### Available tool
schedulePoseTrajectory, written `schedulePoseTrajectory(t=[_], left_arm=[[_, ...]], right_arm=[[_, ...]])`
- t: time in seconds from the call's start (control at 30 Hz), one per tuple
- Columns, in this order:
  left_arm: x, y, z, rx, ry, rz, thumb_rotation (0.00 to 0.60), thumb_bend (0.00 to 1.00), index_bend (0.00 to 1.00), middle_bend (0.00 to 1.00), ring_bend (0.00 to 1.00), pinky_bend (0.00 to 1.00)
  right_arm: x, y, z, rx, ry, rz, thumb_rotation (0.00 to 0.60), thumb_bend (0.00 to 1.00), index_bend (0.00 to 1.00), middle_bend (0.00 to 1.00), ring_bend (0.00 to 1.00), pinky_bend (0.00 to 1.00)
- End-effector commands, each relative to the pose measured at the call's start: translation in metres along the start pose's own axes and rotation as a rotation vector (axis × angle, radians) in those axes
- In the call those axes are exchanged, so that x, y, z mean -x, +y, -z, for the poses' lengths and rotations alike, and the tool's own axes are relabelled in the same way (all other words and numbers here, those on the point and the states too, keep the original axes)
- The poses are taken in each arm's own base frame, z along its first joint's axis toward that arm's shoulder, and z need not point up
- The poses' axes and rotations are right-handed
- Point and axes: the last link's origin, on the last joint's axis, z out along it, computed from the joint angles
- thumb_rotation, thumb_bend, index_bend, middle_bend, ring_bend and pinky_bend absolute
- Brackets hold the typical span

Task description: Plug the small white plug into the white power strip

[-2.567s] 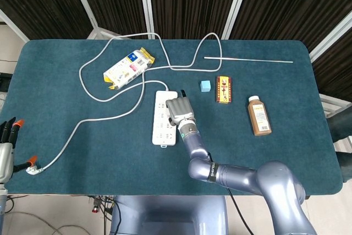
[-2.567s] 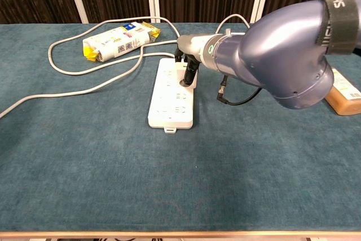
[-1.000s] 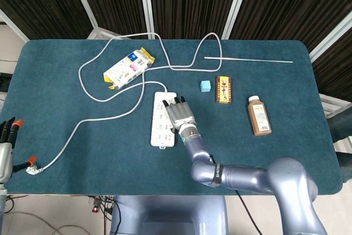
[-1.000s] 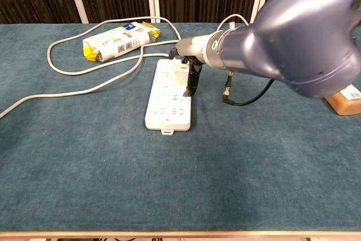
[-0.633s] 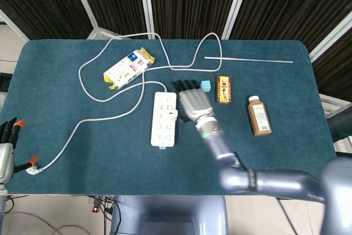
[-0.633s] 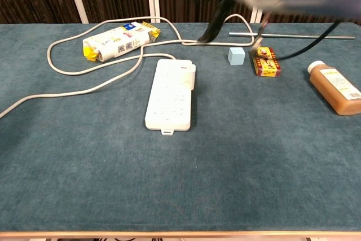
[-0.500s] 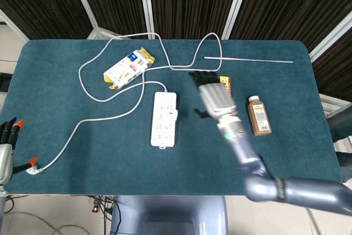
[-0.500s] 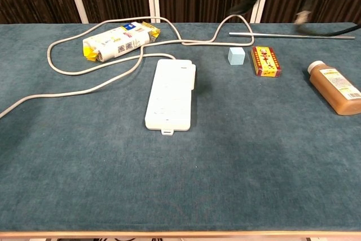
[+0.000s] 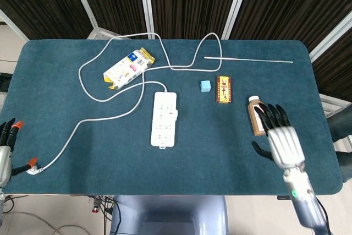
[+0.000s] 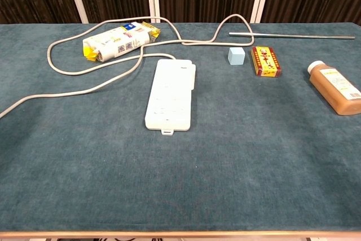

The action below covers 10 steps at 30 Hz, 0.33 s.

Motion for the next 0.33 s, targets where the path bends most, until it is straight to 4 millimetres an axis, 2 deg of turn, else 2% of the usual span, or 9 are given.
schedulePoseTrajectory(t=[0.03,0.33], left_arm=[[0.0003,-0.0009,-0.0009,-0.002,-0.002,-0.001,0.6,0.13,0.12,0.0,0.0,0.0],[0.001,-0.0043,-0.0085,-0.009,0.004,0.002,0.6,0.13,0.12,0.0,0.0,0.0]], right_arm=[[0.0381,0.0171,0.0677,0.012,-0.005,0.031,0.6,0.33,0.04,0.08,0.04,0.0],[0.032,0.0164,0.074,0.046,0.086,0.113,0.6,0.33,0.04,0.08,0.04,0.0]])
